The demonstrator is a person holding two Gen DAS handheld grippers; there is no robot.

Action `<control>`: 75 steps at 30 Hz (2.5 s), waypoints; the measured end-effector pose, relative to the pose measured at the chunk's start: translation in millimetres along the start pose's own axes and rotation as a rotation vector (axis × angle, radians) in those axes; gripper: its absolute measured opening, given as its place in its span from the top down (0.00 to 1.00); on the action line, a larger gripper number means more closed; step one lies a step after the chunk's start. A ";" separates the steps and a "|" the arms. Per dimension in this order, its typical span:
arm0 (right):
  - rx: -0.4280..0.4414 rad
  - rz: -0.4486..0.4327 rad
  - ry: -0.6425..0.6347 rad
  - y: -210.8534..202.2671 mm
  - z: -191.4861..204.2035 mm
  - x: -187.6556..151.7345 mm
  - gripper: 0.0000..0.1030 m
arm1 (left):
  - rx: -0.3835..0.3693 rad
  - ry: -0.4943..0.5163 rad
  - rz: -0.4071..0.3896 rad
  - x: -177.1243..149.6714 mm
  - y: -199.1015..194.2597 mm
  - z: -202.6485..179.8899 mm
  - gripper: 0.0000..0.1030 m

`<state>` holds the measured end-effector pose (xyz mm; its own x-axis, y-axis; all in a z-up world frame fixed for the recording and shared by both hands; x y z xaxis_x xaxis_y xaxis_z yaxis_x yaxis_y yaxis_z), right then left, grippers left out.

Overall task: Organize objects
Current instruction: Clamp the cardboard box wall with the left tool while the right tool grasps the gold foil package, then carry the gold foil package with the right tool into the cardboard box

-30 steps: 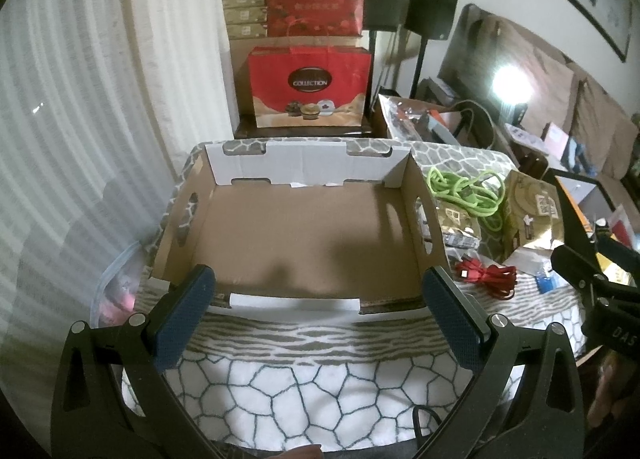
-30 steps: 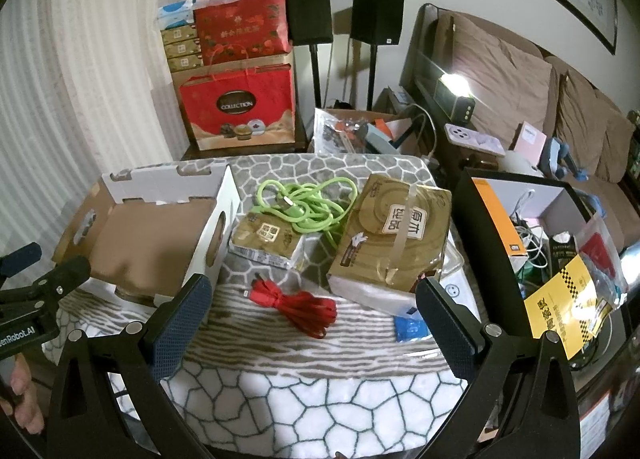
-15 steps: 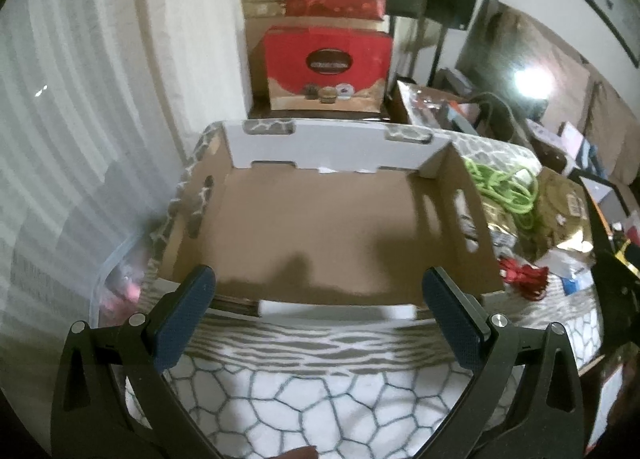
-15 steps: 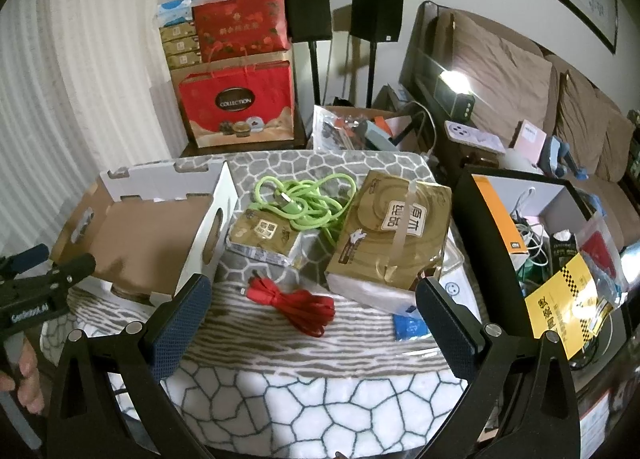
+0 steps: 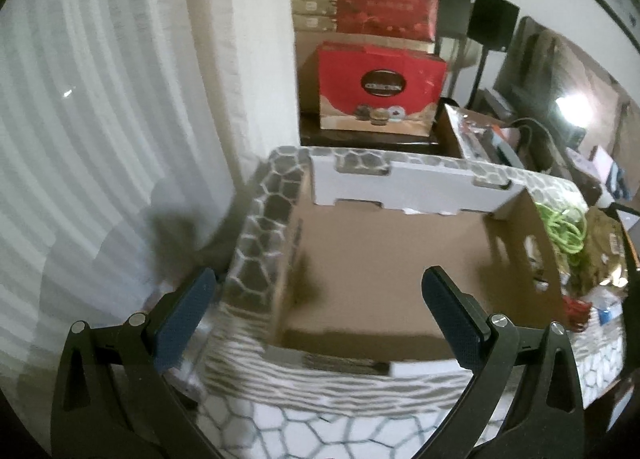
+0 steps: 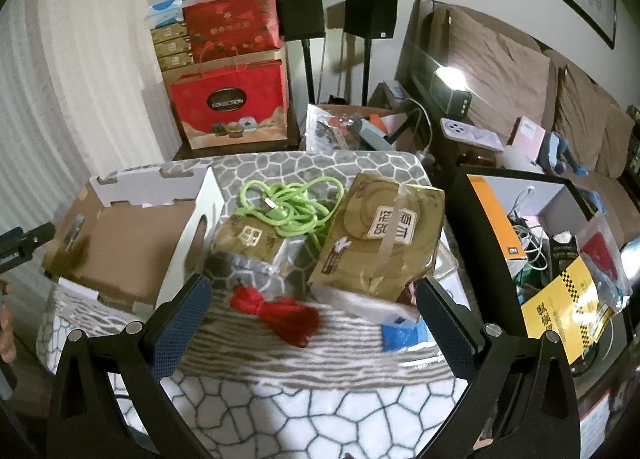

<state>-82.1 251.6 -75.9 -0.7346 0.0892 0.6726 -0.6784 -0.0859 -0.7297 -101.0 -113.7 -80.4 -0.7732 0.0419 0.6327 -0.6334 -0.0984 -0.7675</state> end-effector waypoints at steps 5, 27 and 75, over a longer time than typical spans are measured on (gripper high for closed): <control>-0.012 0.010 0.011 10.3 -9.0 12.0 0.00 | 0.010 -0.001 0.035 3.4 20.2 16.2 0.00; -0.078 0.110 0.096 63.5 -74.6 47.7 0.00 | -0.087 0.063 0.241 -21.3 94.7 13.2 0.82; -0.049 0.190 0.207 82.9 -70.6 29.2 0.31 | -0.193 0.112 0.205 -33.9 92.4 9.6 0.96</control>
<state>-159.3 317.1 -125.4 -0.8278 0.2777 0.4874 -0.5240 -0.0725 -0.8486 -133.0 -133.8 -171.8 -0.8772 0.1512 0.4557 -0.4496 0.0739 -0.8902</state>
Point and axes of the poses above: each gripper's, at about its wrist camera, not at the fingertips, and y roughly the way its jaws point, z to its left, x to its top, the point moved 7 cm from there along y, roughly the way its jaws point, and after that the axes turned 9 degrees about y, right-handed, at the moved point
